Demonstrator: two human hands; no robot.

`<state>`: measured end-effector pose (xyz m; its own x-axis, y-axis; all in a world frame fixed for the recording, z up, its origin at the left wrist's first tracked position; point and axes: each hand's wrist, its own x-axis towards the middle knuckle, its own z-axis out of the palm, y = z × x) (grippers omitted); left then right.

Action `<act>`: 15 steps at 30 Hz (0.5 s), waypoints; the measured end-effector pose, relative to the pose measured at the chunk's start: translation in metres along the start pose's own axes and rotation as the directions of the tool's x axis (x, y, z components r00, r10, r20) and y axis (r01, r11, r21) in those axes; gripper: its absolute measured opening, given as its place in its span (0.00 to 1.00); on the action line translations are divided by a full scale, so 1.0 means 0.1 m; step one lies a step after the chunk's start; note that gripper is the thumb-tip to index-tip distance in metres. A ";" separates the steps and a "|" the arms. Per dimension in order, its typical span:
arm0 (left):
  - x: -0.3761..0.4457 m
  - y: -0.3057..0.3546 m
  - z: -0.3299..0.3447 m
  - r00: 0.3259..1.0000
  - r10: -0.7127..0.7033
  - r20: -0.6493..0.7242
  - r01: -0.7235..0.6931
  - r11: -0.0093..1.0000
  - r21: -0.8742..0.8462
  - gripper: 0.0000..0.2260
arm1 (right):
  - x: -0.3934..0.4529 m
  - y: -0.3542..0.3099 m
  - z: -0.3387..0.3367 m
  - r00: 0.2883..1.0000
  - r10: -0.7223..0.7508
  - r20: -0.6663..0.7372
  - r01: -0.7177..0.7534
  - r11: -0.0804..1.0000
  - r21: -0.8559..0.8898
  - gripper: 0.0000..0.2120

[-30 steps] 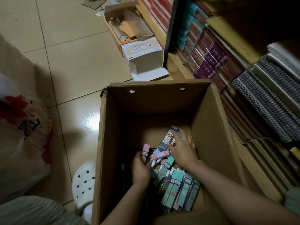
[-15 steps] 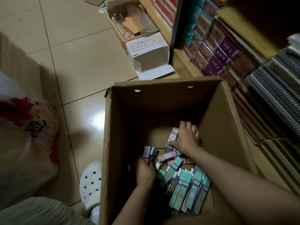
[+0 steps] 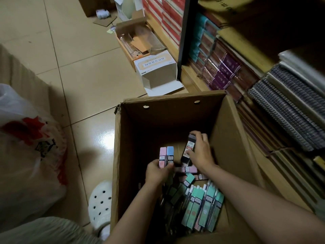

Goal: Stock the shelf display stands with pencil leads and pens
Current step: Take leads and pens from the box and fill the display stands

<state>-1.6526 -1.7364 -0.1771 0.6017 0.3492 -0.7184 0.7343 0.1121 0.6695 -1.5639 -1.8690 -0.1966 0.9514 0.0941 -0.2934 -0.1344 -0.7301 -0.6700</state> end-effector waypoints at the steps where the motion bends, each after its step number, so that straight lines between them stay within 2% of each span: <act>1: -0.03 0.06 -0.01 1.000 0.009 0.025 -0.010 1.000 0.011 0.03 | -0.03 0.00 -0.07 1.000 -0.011 0.000 0.011 1.000 0.019 0.26; 4: -0.17 0.27 -0.08 0.994 0.069 0.089 -0.074 0.996 0.050 0.04 | -0.16 -0.04 -0.28 0.999 -0.041 0.013 0.040 0.998 0.056 0.21; 9: -0.43 0.77 -0.19 0.961 0.158 0.226 -0.192 0.972 0.135 0.04 | -0.39 -0.38 -0.79 0.994 -0.106 -0.031 0.109 0.986 0.122 0.21; 13: -0.66 1.38 -0.27 0.905 0.215 0.367 -0.340 0.884 0.321 0.12 | -0.67 -0.86 -1.48 0.966 -0.240 -0.094 0.253 0.954 0.161 0.23; 15: -0.83 1.73 -0.29 0.874 0.256 0.413 -0.410 0.845 0.344 0.14 | -0.86 -1.08 -1.89 0.943 -0.298 -0.149 0.318 0.938 0.137 0.24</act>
<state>-1.5847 -1.7189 0.0038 0.8436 -0.0499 -0.5346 0.4820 -0.3684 0.7949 -1.5791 -1.9261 0.0301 0.9784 0.2053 0.0253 0.1391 -0.5625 -0.8150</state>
